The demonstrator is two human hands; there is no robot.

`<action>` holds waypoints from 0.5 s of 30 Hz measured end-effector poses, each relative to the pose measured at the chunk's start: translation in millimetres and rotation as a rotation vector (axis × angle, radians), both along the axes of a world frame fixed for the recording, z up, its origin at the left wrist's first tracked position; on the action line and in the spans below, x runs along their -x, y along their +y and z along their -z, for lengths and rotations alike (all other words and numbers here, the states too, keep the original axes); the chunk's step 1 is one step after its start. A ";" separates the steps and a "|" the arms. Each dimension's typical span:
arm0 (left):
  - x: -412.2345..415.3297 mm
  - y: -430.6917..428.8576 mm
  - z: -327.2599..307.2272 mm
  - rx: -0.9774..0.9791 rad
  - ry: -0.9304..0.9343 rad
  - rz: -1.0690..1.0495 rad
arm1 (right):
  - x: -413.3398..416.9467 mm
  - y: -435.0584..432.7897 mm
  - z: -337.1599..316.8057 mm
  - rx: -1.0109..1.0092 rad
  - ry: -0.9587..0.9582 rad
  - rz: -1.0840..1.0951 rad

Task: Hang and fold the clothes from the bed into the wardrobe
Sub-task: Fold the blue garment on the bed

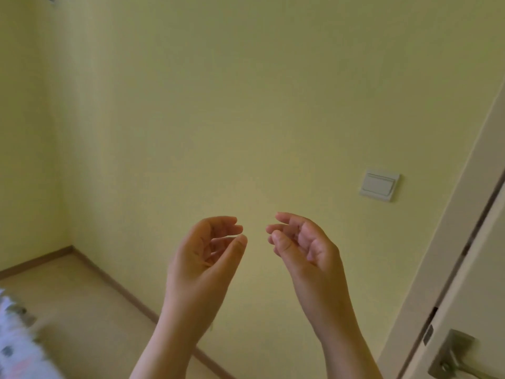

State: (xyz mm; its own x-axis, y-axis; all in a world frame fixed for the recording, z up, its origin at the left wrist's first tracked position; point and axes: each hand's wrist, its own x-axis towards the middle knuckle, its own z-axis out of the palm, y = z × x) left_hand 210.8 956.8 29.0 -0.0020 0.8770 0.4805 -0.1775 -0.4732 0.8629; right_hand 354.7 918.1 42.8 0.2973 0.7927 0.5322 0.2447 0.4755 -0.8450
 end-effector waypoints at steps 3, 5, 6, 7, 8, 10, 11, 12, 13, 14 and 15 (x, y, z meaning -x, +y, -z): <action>-43.7 23.7 2.0 0.016 -0.002 -0.017 | -44.0 29.5 2.8 0.005 0.001 -0.033; -63.4 40.2 7.0 0.042 0.014 -0.026 | -63.8 49.2 10.2 0.022 0.005 -0.055; -70.4 49.1 9.3 0.052 0.022 -0.036 | -71.2 59.3 13.8 0.032 0.008 -0.066; -76.7 59.4 11.1 0.057 0.024 -0.050 | -77.6 70.5 16.8 0.042 0.010 -0.078; -82.3 70.4 12.4 0.060 0.022 -0.066 | -83.2 82.3 18.9 0.050 0.009 -0.089; -91.3 94.5 15.6 0.056 0.024 -0.100 | -93.2 108.7 22.3 0.056 0.005 -0.116; -94.8 107.1 17.7 0.054 0.026 -0.118 | -97.7 122.4 24.0 0.057 0.001 -0.128; -97.4 119.2 19.5 0.052 0.023 -0.136 | -101.4 135.9 25.2 0.055 -0.003 -0.140; -99.6 131.2 20.6 0.048 0.016 -0.152 | -104.6 149.3 25.8 0.053 -0.010 -0.151; -101.5 143.3 21.4 0.043 0.004 -0.165 | -107.6 162.6 25.8 0.051 -0.016 -0.160; -103.2 156.2 20.8 0.038 -0.008 -0.178 | -110.0 176.5 24.7 0.048 -0.021 -0.169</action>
State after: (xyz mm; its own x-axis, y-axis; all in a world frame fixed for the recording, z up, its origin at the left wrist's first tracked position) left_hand 314.0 1113.0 8.2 -0.1623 0.8798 0.4467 -0.1005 -0.4651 0.8795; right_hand 464.7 1094.6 18.0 0.1469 0.8552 0.4971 0.1820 0.4706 -0.8634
